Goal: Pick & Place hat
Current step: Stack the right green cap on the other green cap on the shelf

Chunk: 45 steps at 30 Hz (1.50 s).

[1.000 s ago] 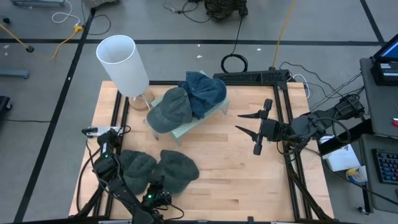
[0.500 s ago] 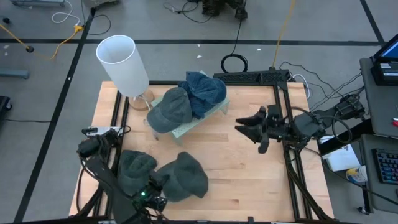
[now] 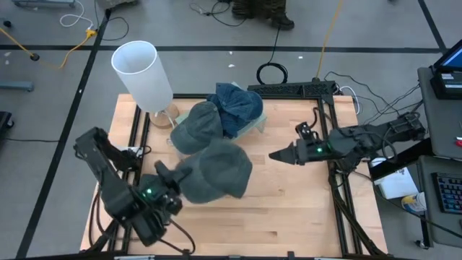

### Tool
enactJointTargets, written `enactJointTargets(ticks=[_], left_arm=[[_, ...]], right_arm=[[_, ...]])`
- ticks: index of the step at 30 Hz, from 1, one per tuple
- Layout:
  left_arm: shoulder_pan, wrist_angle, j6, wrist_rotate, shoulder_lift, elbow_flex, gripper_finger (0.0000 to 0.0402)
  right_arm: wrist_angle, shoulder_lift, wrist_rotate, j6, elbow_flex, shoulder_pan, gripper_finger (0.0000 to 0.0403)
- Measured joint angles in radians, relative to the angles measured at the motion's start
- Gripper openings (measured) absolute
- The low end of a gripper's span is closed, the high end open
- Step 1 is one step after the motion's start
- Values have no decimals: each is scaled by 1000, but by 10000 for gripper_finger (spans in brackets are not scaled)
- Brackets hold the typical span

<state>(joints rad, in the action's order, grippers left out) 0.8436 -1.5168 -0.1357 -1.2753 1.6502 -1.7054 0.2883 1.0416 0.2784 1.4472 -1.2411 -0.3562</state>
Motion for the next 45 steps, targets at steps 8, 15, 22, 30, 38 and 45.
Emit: enactJointTargets(ticks=[8,15,22,30,38,45], left_arm=[[-72,214,419,-44,-137,0,6],[-103,386,791,-16,-206,0,6],[-178,549,1087,58,-225,0,6],[-226,605,1208,152,-226,0,6],[-228,606,1207,186,-226,0,6],[-230,606,1180,206,-226,0,6]], right_arm=[[78,0,-20,8,0,116,174],[6,31,-65,5,0,199,259],[-182,141,-146,14,0,209,280],[-273,198,-219,31,0,197,266],[-277,159,-230,32,0,184,200],[-304,149,-229,26,0,184,62]])
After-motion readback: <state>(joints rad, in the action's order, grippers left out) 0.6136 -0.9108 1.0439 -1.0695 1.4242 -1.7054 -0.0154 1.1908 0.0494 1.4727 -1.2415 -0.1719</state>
